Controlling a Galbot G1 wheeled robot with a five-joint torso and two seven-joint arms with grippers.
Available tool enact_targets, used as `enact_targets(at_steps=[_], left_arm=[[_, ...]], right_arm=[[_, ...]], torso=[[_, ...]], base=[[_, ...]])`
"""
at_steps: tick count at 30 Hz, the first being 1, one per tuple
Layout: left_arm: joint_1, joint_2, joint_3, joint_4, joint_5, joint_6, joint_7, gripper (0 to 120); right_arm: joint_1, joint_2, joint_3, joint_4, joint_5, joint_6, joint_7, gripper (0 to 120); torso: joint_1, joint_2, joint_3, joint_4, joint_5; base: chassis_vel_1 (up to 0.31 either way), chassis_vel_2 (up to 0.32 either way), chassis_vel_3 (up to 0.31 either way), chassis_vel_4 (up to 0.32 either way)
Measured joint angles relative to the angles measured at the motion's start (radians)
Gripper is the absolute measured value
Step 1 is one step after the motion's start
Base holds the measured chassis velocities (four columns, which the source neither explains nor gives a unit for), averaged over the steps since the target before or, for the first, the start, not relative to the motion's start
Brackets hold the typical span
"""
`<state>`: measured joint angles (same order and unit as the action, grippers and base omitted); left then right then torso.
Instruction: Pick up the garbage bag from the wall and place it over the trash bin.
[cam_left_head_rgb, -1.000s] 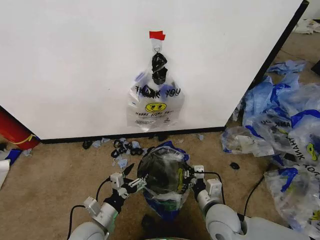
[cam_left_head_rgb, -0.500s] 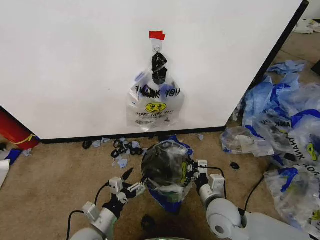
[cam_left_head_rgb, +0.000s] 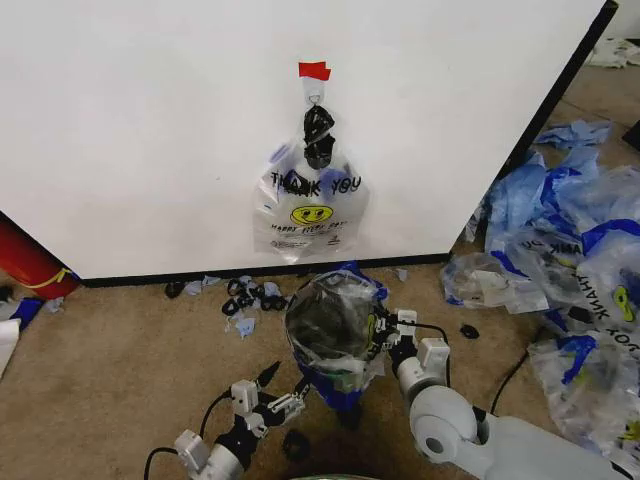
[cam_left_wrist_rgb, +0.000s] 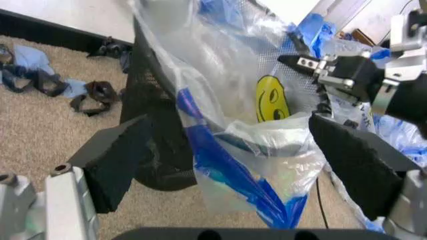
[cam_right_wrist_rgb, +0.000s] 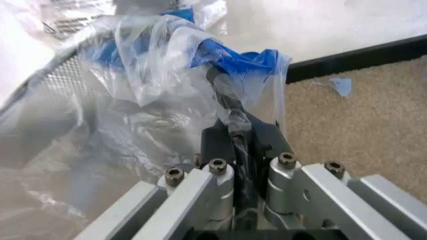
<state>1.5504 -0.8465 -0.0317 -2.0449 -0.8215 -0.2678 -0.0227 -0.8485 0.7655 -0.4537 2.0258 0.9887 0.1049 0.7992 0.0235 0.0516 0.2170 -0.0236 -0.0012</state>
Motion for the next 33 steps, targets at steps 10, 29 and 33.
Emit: enact_targets(at_steps=[10,29,33], left_arm=[[-0.027,-0.005,0.006,0.019,-0.006,-0.001,0.002,70],[-0.009,-0.004,-0.015,0.016,-0.003,-0.014,0.002,10],[-0.008,-0.005,-0.017,0.015,-0.001,-0.017,0.003,7]], right_arm=[[-0.011,0.003,-0.006,0.036,0.001,0.016,-0.012,1],[-0.022,0.005,-0.019,0.028,-0.022,0.018,-0.011,1],[-0.024,0.006,-0.021,0.027,-0.028,0.02,-0.012,1]], torso=[[0.0,0.0,0.0,0.0,0.0001],[0.0,0.0,0.0,0.0,0.0002],[0.0,0.0,0.0,0.0,0.0001]], base=[[0.0,0.0,0.0,0.0],[0.0,0.0,0.0,0.0],[0.0,0.0,0.0,0.0]])
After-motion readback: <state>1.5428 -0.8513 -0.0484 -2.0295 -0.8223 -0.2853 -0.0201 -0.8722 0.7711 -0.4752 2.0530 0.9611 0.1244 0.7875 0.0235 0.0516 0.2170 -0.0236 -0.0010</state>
